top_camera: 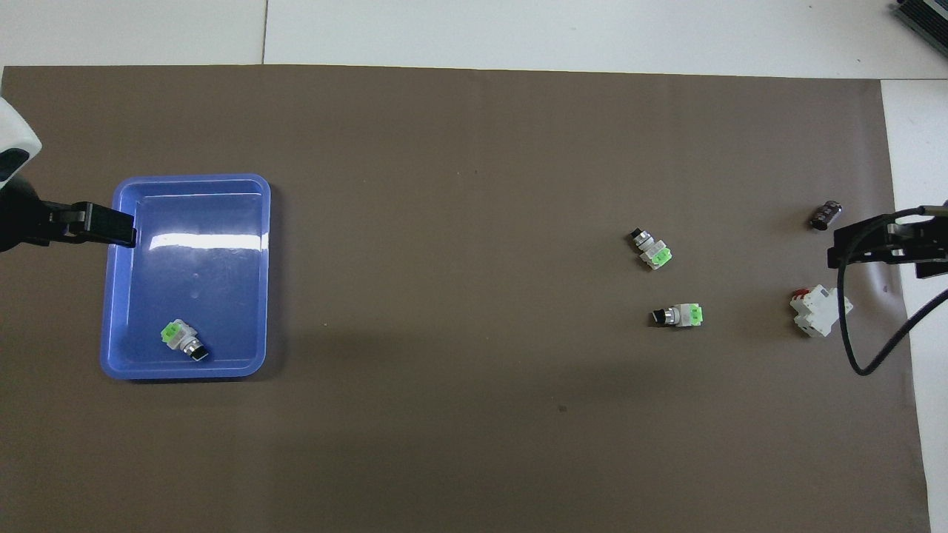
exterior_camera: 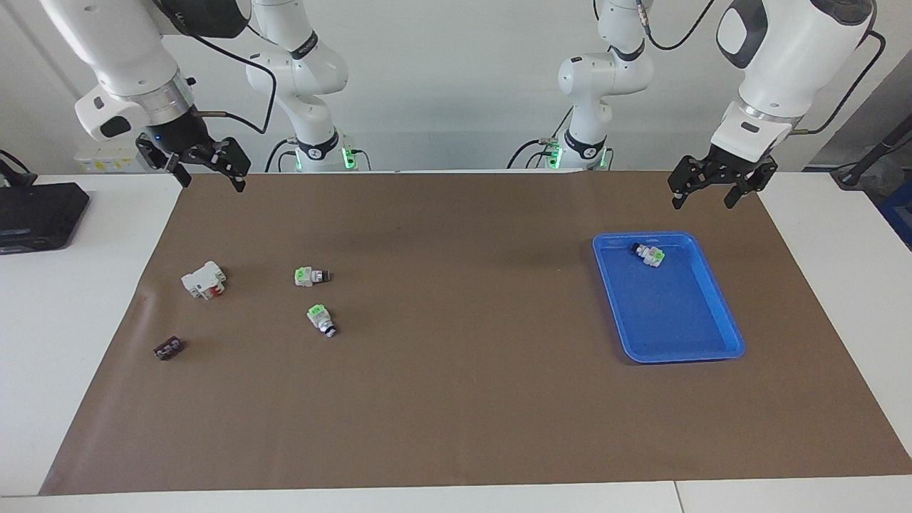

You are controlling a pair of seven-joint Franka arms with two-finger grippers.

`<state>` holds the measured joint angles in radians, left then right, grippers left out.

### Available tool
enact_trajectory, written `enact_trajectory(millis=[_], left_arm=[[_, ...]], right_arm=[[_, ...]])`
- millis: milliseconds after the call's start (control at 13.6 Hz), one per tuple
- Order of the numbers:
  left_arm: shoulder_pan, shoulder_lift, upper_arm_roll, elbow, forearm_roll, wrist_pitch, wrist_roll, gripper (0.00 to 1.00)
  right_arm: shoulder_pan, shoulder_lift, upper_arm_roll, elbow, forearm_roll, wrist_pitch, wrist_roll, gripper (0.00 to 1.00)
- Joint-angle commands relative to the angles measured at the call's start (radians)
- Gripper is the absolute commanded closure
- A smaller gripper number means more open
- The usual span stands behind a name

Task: Turn and place switch with both arms

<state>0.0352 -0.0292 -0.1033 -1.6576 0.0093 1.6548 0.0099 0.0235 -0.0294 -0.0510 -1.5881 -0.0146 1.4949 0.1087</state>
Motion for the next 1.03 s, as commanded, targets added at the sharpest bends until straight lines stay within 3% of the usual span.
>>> enact_trajectory(millis=[0,368,588,809,956], left_arm=[[0.006,-0.035,0.001,-0.048,-0.011,0.028,-0.005,0.0],[0.006,-0.035,0.001,-0.05,-0.011,0.028,-0.005,0.0],[0.006,-0.037,0.001,-0.051,-0.011,0.031,-0.002,0.0],[0.008,-0.037,0.001,-0.051,-0.012,0.031,0.002,0.0],[0.008,-0.037,0.001,-0.053,-0.011,0.029,0.007,0.0]], right_arm=[[-0.005,-0.024,0.002,-0.029,-0.002,0.019,-0.001,0.0],[-0.005,-0.03,0.002,-0.048,-0.002,0.021,-0.007,0.0],[0.006,-0.053,0.003,-0.107,-0.002,0.106,-0.065,0.0],[0.009,-0.084,0.005,-0.286,0.022,0.34,-0.156,0.0],[0.007,-0.058,0.003,-0.334,0.117,0.412,-0.217,0.0]])
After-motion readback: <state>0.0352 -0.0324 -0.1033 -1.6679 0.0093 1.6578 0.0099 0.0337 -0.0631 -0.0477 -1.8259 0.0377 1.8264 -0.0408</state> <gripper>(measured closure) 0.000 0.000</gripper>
